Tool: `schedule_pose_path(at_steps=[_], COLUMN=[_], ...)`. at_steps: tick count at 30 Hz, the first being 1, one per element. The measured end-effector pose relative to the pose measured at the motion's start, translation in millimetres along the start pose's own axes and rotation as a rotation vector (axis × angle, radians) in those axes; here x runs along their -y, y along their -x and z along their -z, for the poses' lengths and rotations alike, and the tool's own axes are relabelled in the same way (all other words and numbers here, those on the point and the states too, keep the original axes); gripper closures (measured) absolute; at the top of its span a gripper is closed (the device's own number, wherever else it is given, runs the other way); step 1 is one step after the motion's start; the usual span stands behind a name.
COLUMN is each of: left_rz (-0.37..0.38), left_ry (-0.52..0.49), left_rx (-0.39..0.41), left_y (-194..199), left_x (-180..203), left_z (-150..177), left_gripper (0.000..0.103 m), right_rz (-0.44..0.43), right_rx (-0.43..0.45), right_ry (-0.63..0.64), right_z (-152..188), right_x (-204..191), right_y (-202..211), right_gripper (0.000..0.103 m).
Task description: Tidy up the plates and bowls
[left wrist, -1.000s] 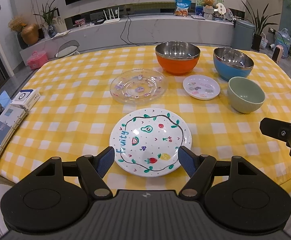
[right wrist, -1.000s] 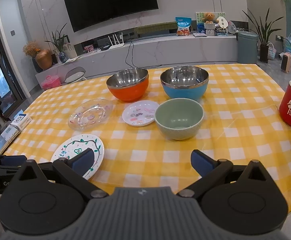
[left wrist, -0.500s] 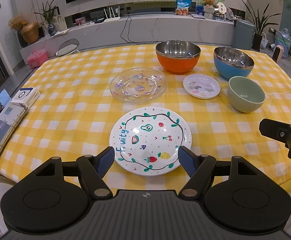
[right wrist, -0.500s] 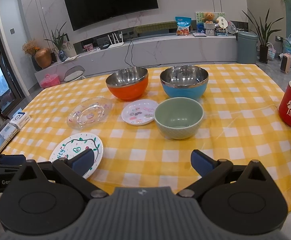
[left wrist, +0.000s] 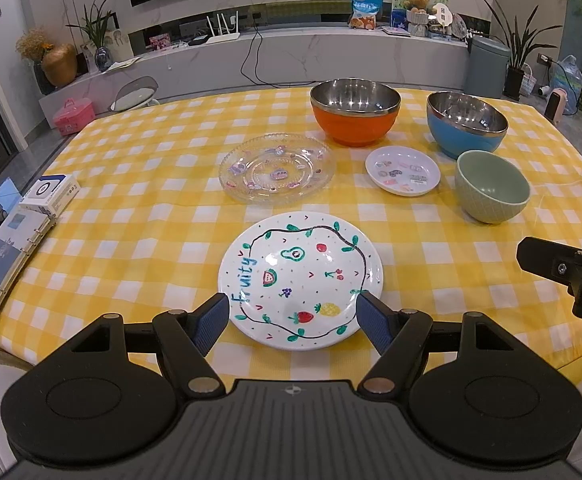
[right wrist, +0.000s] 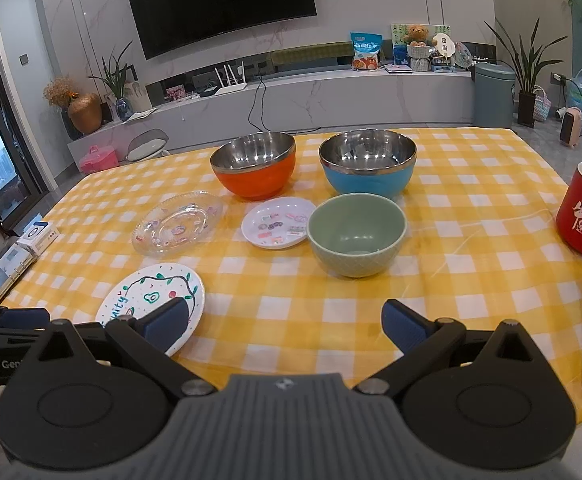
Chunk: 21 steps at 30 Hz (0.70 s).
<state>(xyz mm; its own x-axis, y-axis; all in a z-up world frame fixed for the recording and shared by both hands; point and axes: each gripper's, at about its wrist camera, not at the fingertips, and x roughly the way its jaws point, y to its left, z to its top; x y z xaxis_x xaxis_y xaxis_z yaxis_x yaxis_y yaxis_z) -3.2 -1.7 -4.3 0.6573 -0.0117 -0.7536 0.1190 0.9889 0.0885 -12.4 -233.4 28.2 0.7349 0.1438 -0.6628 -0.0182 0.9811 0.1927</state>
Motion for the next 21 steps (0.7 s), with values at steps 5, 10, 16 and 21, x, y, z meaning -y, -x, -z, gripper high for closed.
schedule_pose_path(at_steps=[5, 10, 16, 21], left_rz=[-0.001, -0.001, 0.004, 0.007], left_ry=[0.0, 0.0, 0.004, 0.003], left_rx=[0.0, -0.001, -0.006, -0.017], left_y=[0.0, -0.1, -0.4, -2.1], left_x=[0.1, 0.1, 0.1, -1.0], left_z=[-0.1, -0.2, 2.0, 1.9], left_gripper=[0.018, 0.018, 0.018, 0.018], right_rz=[0.0, 0.0, 0.003, 0.008], right_rx=[0.0, -0.001, -0.003, -0.007], right_ry=[0.0, 0.0, 0.003, 0.004], right_z=[0.1, 0.2, 1.3, 2.0], right_x=[0.2, 0.3, 0.4, 0.2], right_y=[0.0, 0.0, -0.5, -1.4], right_gripper=[0.002, 0.002, 0.002, 0.002])
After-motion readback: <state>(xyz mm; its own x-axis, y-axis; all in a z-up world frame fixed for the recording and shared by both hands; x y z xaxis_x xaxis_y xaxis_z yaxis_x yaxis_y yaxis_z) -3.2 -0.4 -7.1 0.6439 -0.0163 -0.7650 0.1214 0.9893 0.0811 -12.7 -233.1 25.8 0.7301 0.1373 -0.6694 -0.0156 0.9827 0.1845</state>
